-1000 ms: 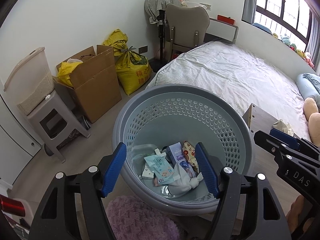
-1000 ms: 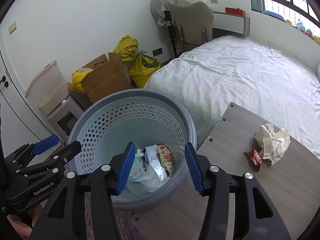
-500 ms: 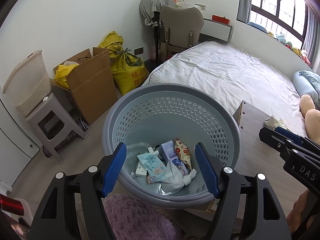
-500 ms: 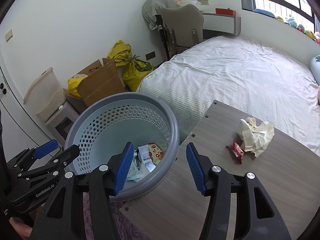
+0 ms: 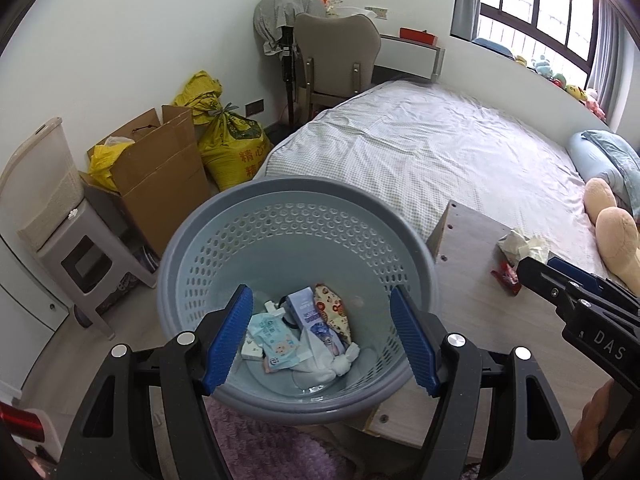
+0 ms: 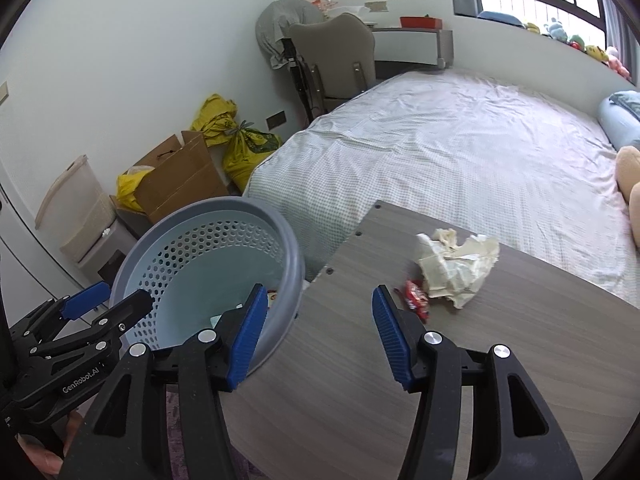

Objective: Collect trash
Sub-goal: 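Move both grippers from the basket back to the table, then grasp the crumpled white paper with the right gripper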

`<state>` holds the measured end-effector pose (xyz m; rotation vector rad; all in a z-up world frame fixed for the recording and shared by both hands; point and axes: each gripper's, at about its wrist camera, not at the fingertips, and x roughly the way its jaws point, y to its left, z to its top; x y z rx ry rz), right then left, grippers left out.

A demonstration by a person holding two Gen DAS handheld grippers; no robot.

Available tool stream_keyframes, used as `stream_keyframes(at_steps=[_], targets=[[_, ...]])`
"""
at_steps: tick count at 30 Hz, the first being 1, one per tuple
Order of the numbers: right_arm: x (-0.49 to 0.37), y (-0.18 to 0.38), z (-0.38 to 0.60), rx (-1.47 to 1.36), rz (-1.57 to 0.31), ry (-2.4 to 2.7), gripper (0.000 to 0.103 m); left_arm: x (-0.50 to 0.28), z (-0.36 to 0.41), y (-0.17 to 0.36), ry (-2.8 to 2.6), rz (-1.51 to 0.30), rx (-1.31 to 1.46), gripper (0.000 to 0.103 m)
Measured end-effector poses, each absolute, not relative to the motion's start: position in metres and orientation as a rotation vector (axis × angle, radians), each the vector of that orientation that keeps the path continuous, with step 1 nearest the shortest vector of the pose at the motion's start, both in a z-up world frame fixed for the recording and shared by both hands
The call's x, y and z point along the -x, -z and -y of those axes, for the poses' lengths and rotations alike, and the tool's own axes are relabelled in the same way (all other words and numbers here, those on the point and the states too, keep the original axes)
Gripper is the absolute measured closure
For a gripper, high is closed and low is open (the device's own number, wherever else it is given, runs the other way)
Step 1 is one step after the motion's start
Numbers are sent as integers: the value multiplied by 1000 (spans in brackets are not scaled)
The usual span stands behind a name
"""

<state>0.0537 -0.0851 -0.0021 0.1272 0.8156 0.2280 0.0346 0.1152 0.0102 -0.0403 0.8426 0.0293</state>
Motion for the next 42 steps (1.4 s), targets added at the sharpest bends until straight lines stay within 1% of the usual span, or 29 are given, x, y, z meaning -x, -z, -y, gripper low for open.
stream_keyframes(at_steps=[10, 24, 27, 32, 35, 41, 42], targets=[[-60, 5, 129, -163, -825, -153, 49, -49, -78, -12, 28, -846, 13, 35], [-70, 24, 180, -207, -851, -41, 49, -76, -39, 0, 103, -879, -11, 35], [-76, 32, 188, -232, -865, -17, 47, -81, -32, 3, 115, -884, -16, 35], [-83, 39, 190, -253, -875, -22, 47, -85, -28, 6, 122, -893, -20, 35], [-89, 36, 182, -240, -865, -36, 44, -87, -26, 8, 123, -899, -20, 35], [-107, 37, 167, -195, -867, -54, 30, -90, -31, 9, 119, -901, -18, 35], [-110, 37, 165, -184, -870, -53, 26, -91, -31, 9, 119, -901, -16, 35]])
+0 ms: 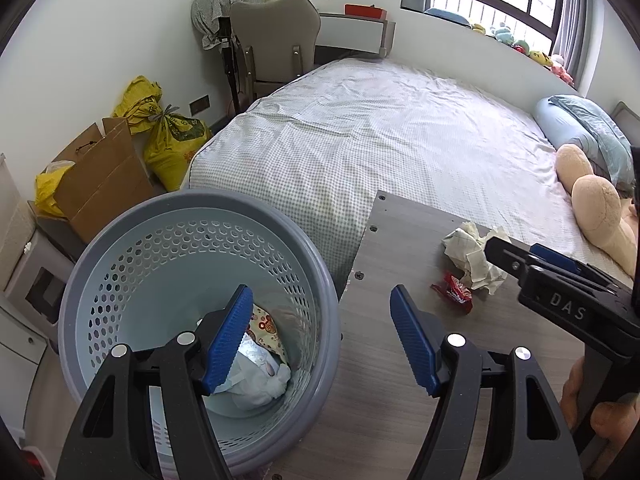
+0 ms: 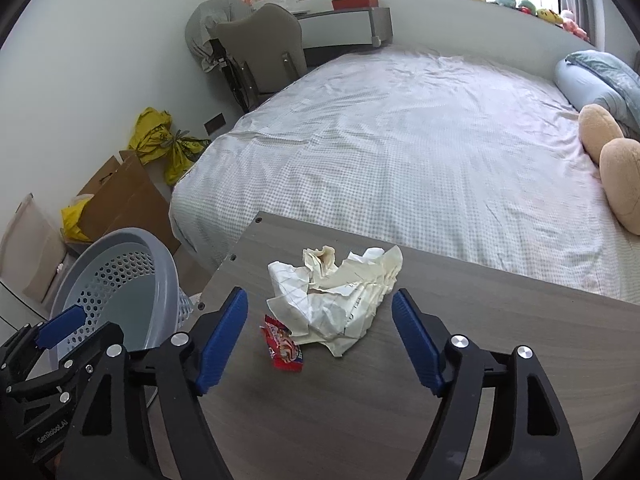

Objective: Collect trash
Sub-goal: 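Grasp the crumpled white paper with the right gripper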

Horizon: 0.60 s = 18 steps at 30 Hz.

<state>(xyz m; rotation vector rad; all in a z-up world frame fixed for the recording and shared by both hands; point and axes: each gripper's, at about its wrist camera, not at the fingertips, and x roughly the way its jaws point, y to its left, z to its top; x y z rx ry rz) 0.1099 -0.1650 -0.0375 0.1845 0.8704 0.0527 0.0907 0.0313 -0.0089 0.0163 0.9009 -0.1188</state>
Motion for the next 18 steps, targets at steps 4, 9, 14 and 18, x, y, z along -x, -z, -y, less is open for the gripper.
stream_keyframes(at_steps=[4, 9, 14, 18], targets=[[-121, 41, 157, -143, -883, -38, 13, -93, -33, 11, 119, -905, -9, 35], [-135, 53, 152, -102, -921, -5, 12, -94, -32, 13, 123, -912, -9, 35], [-143, 62, 154, -102, -938, 21, 12, -95, -33, 13, 119, -911, -9, 35], [-145, 69, 157, -113, -963, 14, 26, -95, -33, 13, 116, -914, -8, 35]])
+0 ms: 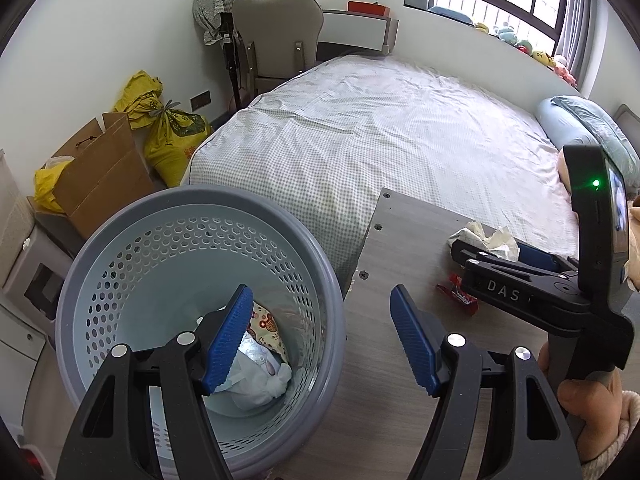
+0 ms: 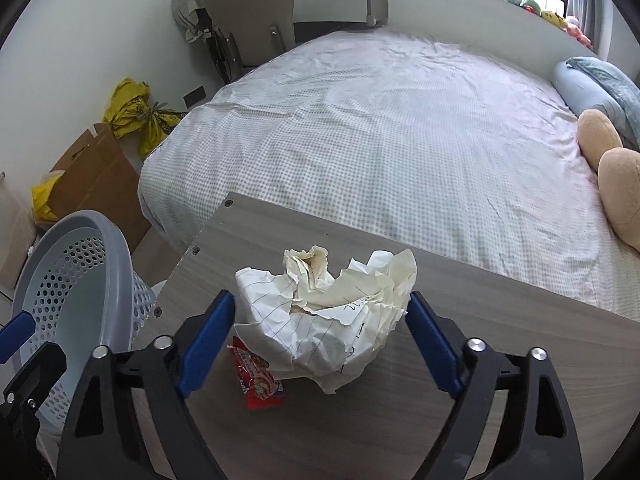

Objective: Collect trash
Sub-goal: 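Grasp the crumpled white paper with the right gripper, then grasp the small red candy wrapper with the left gripper while the right gripper holds the paper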

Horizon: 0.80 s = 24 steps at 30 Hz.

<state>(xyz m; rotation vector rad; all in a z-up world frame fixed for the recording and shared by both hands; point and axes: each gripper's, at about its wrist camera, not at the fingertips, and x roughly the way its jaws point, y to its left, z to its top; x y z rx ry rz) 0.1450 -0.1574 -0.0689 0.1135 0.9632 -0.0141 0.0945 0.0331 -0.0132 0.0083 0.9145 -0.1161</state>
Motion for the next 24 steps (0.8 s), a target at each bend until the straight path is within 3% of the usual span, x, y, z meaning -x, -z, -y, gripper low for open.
stream_keyframes(at_steps=[6, 24], targets=[[-137, 66, 168, -161, -947, -13, 40, -93, -28, 12, 121, -918, -15, 35], [-39, 41, 247, -265, -848, 100, 41, -95, 39, 35, 201, -996, 2, 35]])
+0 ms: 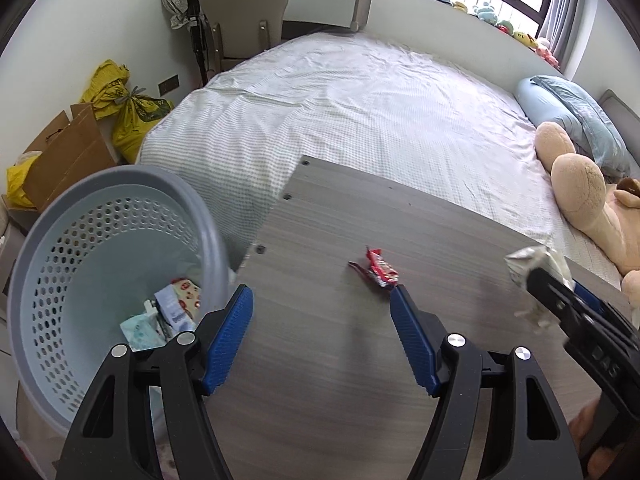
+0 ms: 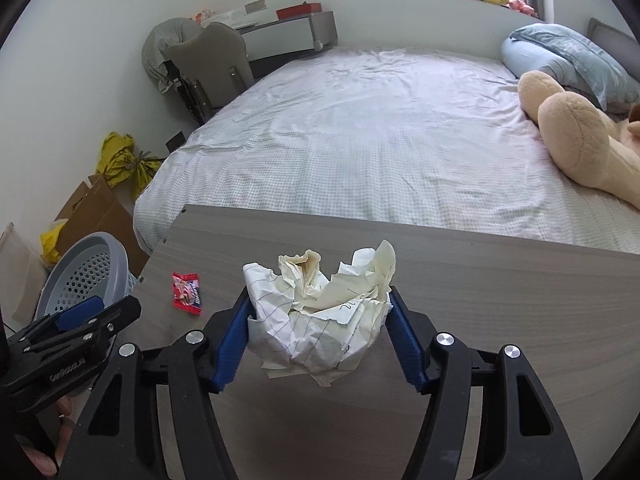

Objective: Collect trash
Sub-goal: 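Grasp the small red candy wrapper with the left gripper while the right gripper holds the paper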

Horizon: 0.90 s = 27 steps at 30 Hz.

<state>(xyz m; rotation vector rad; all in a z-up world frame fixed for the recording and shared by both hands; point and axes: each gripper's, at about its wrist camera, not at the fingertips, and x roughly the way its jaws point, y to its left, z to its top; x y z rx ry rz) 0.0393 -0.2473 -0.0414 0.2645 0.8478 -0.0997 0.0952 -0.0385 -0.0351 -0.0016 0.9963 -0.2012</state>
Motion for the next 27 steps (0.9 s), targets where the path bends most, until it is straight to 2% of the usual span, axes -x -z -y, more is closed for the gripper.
stream_keyframes(at_steps=[14, 18, 19, 21, 22, 23, 27], targets=[[-17, 46, 273, -352, -808, 100, 41, -118, 80, 65, 175, -1039, -35, 36], [-15, 44, 275, -360, -800, 87, 41, -120, 85, 67, 173, -1031, -49, 42], [-15, 43, 276, -362, -797, 85, 41, -120, 87, 67, 173, -1030, -53, 46], [-14, 42, 276, -365, -792, 84, 41, -121, 90, 69, 175, -1036, -64, 61], [-14, 42, 278, -367, -790, 85, 41, -120, 92, 70, 177, -1039, -70, 75], [-14, 42, 279, -368, -790, 86, 41, -120, 93, 71, 181, -1039, -76, 83], [-13, 43, 279, -370, -793, 92, 41, -116, 93, 69, 224, -1036, -55, 89]])
